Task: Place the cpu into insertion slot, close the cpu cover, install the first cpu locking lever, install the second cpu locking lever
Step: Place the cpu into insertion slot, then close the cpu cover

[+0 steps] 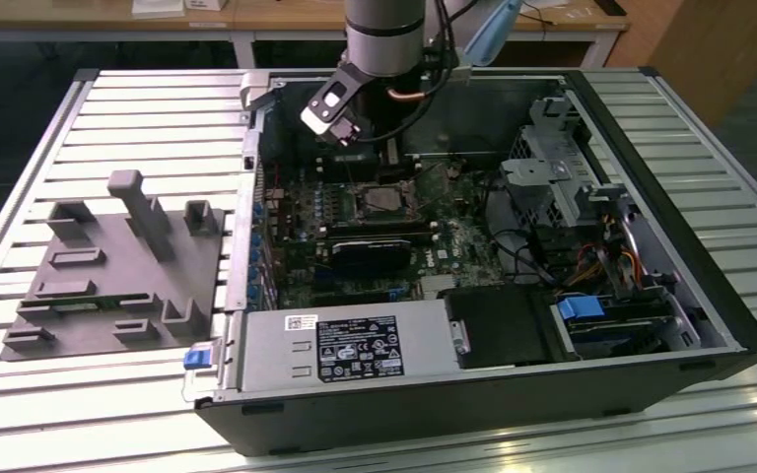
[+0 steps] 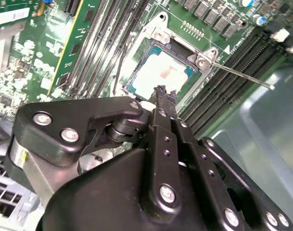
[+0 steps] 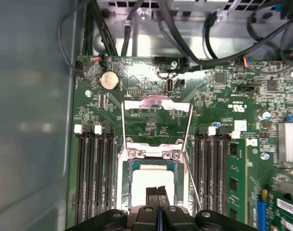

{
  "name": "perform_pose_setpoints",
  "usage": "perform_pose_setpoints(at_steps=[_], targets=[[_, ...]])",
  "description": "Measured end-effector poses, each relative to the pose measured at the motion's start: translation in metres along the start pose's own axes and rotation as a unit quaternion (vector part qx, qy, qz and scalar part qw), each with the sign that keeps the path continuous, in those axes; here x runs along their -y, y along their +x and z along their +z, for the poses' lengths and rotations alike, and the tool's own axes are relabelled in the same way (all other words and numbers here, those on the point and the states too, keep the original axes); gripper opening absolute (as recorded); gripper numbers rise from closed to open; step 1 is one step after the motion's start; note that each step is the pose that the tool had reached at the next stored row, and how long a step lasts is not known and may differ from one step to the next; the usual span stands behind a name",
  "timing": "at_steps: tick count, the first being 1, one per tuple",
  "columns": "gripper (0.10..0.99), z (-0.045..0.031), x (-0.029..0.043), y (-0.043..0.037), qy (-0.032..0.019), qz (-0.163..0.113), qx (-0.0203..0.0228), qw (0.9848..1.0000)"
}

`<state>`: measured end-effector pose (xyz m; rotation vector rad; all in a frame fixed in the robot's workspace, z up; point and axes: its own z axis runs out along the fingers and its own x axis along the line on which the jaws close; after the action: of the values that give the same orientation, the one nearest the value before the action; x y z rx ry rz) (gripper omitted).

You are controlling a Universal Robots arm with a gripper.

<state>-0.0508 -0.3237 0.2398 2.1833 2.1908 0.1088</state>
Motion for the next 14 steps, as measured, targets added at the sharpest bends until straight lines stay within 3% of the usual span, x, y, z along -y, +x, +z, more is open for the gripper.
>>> perform_pose_setpoints(at_steps=[5, 14], targets=[[0.102, -0.0104, -0.0009, 0.0002, -0.0002, 0.0, 0.0008, 1.0], [0.102, -0.0111, -0.0009, 0.0002, -0.0003, 0.0, 0.0007, 1.0]])
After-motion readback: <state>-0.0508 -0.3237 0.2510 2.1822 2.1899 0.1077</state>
